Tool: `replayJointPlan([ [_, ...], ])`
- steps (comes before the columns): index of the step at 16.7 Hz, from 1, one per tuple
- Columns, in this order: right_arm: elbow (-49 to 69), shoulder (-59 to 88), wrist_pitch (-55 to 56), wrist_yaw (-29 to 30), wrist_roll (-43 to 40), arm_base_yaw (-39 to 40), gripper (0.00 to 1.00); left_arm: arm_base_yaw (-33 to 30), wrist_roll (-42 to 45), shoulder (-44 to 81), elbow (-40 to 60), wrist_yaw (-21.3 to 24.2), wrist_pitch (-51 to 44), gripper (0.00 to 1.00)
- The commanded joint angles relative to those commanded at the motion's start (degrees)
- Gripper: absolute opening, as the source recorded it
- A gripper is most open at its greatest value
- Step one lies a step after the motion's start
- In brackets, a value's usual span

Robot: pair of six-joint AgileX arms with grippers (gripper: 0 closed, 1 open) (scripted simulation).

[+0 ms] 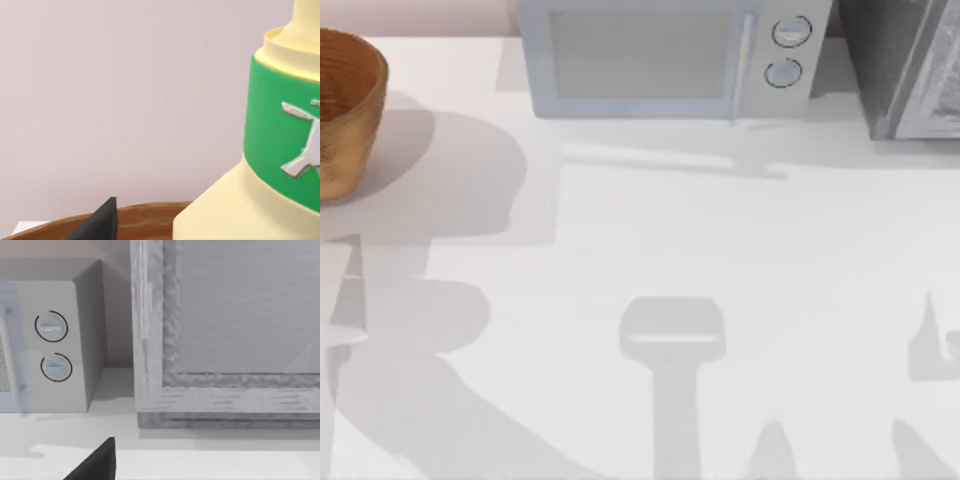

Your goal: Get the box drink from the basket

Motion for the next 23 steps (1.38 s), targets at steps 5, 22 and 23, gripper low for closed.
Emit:
replayJointPlan([
  [5,0.0,0.0,0.0,0.0,0.0,0.0,1.0,0.0,0.0,0.0,0.0,0.0,0.0,0.7],
  [22,0.0,0.0,0.0,0.0,0.0,0.0,1.0,0.0,0.0,0.0,0.0,0.0,0.0,0.0],
  [23,0.0,0.0,0.0,0.0,0.0,0.0,1.0,0.4,0.2,-1.3,0.0,0.1,-0.1,0.0],
])
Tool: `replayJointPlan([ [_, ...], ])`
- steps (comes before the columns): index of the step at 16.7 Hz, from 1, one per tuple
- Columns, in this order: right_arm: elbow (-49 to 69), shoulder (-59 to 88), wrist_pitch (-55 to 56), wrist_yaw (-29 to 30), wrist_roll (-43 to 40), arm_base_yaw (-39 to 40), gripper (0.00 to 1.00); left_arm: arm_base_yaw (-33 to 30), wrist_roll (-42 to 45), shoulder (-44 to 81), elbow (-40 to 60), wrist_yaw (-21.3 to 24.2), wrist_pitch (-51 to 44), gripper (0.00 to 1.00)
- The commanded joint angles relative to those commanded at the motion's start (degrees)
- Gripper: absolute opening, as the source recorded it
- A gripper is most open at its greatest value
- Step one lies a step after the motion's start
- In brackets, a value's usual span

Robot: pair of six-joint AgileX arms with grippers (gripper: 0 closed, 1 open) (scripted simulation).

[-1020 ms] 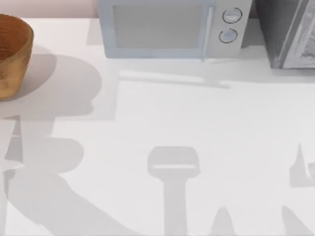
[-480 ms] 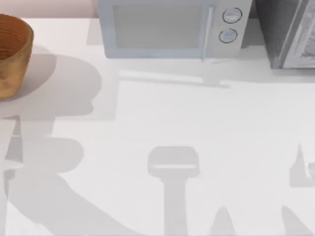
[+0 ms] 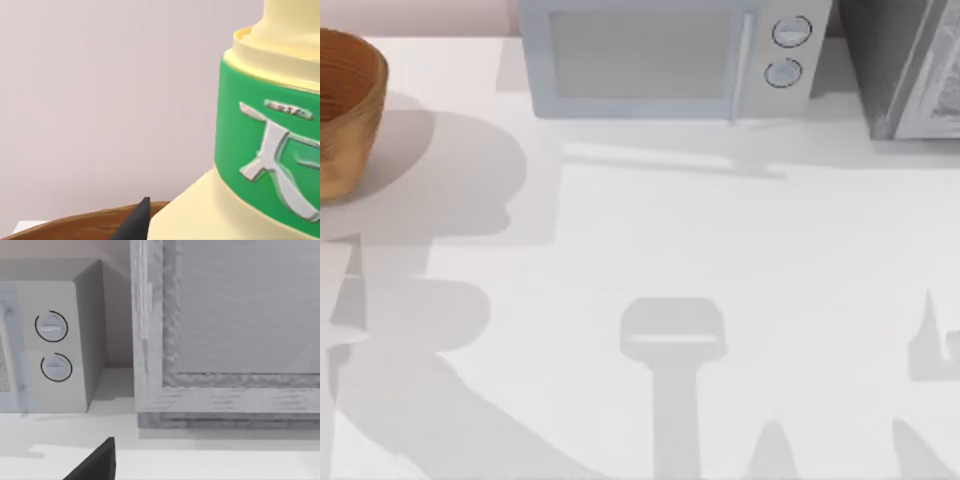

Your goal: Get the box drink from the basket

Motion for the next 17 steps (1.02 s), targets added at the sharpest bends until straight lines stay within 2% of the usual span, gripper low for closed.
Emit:
replayJointPlan([
  [5,0.0,0.0,0.0,0.0,0.0,0.0,1.0,0.0,-0.2,-2.0,1.3,-0.1,-4.9,0.0],
  [17,0.0,0.0,0.0,0.0,0.0,0.0,1.0,-0.1,0.1,-17.7,13.4,-0.4,-31.3,0.0],
])
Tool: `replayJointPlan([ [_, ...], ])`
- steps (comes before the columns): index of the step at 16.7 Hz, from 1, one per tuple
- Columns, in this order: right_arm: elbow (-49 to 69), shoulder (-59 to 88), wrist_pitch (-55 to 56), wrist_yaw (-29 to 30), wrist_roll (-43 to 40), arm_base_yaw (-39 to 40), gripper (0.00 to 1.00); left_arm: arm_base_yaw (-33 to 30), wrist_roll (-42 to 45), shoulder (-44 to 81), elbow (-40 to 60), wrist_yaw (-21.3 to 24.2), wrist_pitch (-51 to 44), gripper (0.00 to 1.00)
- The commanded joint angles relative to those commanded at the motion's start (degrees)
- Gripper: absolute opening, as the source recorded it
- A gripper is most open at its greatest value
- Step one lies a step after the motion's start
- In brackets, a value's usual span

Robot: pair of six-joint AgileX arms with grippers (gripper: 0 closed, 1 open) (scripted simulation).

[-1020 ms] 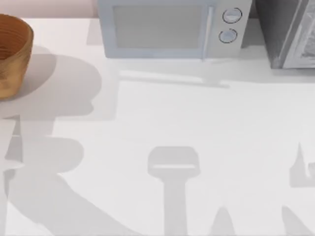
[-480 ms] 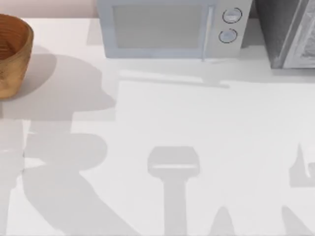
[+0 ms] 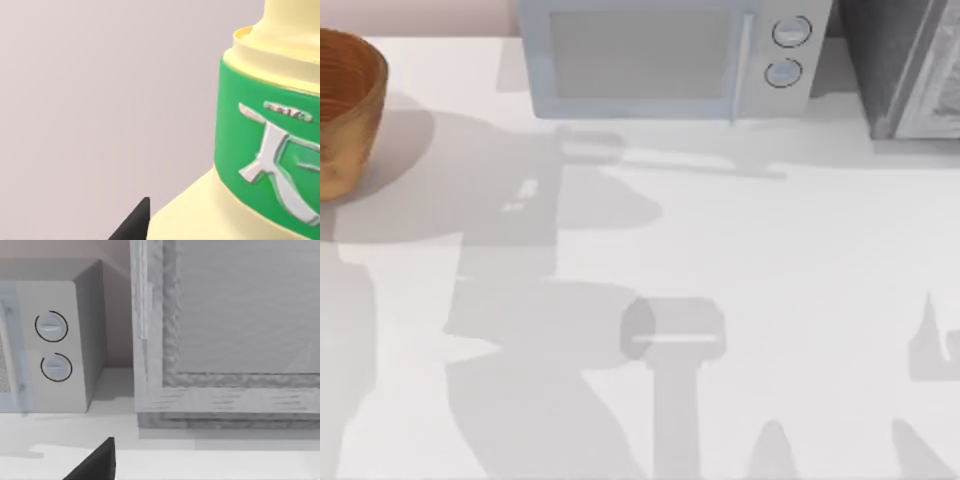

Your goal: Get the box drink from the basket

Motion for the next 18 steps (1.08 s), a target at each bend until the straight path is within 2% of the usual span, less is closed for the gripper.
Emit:
replayJointPlan([
  [10,0.0,0.0,0.0,0.0,0.0,0.0,1.0,-0.2,0.0,-2.8,-0.3,-0.4,-3.4,0.0],
  [14,0.0,0.0,0.0,0.0,0.0,0.0,1.0,-1.7,0.0,-11.6,-6.7,-2.1,-6.5,0.0],
  [18,0.0,0.0,0.0,0.0,0.0,0.0,1.0,-4.0,0.1,-26.2,-16.4,-4.6,-11.0,0.0],
])
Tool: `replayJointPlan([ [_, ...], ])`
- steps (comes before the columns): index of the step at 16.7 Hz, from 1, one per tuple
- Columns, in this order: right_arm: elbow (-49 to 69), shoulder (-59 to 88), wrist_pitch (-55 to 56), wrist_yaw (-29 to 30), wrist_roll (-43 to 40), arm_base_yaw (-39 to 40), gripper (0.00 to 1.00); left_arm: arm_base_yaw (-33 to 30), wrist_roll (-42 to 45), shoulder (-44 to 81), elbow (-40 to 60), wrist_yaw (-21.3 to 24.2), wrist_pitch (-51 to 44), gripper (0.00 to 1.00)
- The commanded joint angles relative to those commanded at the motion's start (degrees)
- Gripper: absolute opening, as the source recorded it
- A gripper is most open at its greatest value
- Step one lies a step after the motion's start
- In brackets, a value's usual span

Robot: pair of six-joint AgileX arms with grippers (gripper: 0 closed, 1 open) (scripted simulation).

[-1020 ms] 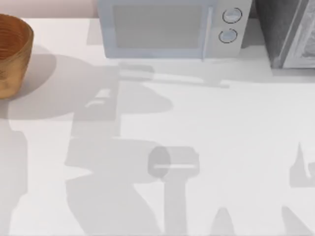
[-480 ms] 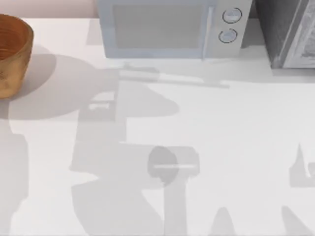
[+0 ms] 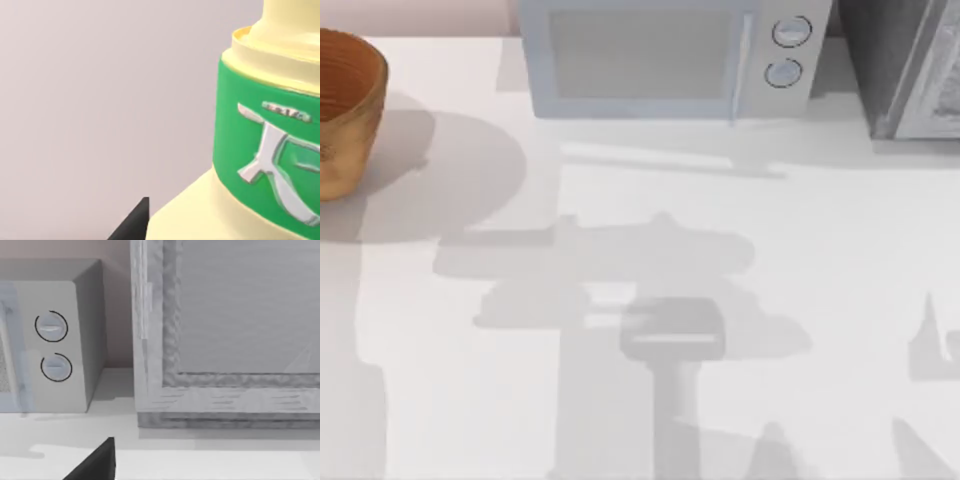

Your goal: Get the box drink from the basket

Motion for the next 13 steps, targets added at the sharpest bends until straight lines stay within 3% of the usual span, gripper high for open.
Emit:
replayJointPlan([
  [13,0.0,0.0,0.0,0.0,0.0,0.0,1.0,-10.3,-0.8,-64.0,-41.9,-11.1,-19.7,0.0],
])
